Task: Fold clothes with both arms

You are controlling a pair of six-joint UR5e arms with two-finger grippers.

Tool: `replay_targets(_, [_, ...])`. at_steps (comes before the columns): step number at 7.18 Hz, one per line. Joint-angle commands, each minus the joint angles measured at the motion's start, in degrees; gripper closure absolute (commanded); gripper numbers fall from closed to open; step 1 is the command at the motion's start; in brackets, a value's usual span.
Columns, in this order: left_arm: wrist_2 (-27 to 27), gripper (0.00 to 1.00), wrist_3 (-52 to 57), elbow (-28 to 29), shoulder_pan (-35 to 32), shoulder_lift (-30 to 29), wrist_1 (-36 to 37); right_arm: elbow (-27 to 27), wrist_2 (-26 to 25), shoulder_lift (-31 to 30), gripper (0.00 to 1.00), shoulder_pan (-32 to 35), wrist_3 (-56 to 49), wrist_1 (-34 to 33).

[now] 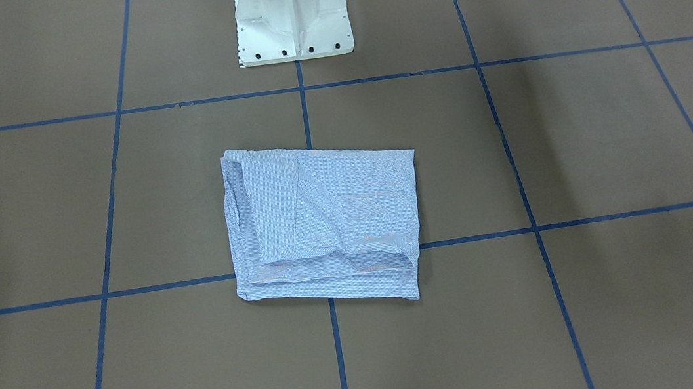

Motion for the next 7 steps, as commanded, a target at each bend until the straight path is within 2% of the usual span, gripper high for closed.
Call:
replay_targets(1, [-0.03, 0.01, 2.12, 0.69, 0.00, 0.24, -0.15, 0.07, 0.47, -0.03, 0.00, 0.23, 0.06, 0.15])
replay_targets(3, [-0.12, 0.01, 1.59, 0.16, 0.00, 0.15, -0.15, 0.07, 0.47, -0.03, 0.00, 0.50, -0.03, 0.42])
replay_targets(4, [-2.65, 0.01, 1.42, 0.25, 0.00, -0.03, -0.15, -0.11, 0.47, -0.21, 0.00, 0.50, 0.06, 0.42])
replay_targets(7, [-3.73, 0.01, 1.41, 0.34, 0.00, -0.12, -0.24, -3.09, 0.38, -1.61, 0.00, 1.37, -0.38, 1.12])
